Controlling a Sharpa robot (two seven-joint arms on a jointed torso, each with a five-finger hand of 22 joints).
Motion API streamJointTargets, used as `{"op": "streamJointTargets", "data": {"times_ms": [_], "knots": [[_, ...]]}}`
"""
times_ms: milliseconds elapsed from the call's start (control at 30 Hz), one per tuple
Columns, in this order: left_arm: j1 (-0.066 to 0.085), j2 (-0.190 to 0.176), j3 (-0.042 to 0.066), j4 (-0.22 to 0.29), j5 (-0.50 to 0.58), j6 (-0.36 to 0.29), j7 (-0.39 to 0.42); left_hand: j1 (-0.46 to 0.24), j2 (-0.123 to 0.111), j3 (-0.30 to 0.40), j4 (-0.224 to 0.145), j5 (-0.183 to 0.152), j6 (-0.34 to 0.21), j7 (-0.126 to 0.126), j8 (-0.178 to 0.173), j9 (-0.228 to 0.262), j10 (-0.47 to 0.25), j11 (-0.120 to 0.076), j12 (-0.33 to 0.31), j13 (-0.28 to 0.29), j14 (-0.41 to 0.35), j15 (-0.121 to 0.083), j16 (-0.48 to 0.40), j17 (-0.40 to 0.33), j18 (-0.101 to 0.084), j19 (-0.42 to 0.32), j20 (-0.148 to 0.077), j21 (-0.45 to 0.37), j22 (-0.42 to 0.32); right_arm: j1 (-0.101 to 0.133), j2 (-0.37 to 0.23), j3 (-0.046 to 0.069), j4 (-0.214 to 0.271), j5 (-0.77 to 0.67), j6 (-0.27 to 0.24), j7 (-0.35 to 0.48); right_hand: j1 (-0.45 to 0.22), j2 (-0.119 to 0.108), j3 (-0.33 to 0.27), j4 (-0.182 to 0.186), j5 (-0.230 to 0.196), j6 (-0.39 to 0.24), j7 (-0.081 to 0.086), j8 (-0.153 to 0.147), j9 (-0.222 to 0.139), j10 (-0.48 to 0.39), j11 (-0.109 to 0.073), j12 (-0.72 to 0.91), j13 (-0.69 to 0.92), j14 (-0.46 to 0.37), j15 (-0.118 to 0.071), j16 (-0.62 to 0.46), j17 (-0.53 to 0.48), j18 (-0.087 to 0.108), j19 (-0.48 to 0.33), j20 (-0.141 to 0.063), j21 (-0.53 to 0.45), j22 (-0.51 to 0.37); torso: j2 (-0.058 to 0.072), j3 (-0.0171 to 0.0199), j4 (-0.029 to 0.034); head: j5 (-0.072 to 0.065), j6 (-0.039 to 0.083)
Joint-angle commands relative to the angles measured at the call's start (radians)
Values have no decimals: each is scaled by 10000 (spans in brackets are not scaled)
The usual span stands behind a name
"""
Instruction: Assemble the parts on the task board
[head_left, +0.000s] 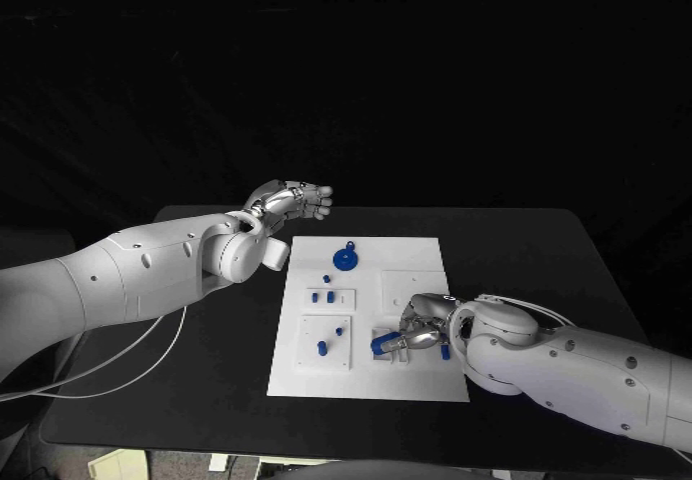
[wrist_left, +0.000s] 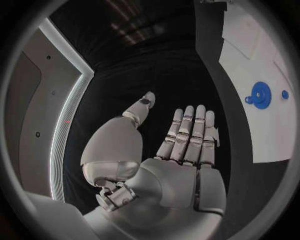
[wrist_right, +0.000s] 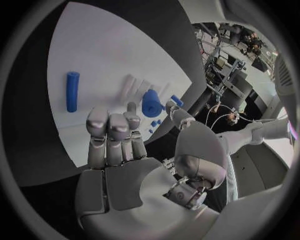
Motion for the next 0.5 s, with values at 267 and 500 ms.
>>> {"op": "streamJointTargets", "data": {"times_ms": [267,500], "knots": [[11,-1,8,19,49,124,74,-33,-16,2,18,-64,-38,180,14,-18,-22,22,21,-14,6,8,-60,19,195,55,-4,-45,12,1,27,25,237,-2557,-491,536,-197,278,-1036,-859,1083,-96,-4,-78,127,-118,-24,-83,11,-78,33,-77,39,992,-159,-67,-74,94,4,-4,3,18,-12],[11,-13,8,19,49,113,62,-36,-16,0,21,-64,-47,183,10,-20,-21,22,21,-14,7,8,-60,20,195,57,-4,-47,15,9,103,26,361,-3695,-412,823,725,206,-930,-1570,1069,-61,15,-76,168,-43,-3,-89,-15,-32,61,-107,37,991,-111,-12,-63,93,4,-4,5,31,-25]]}}
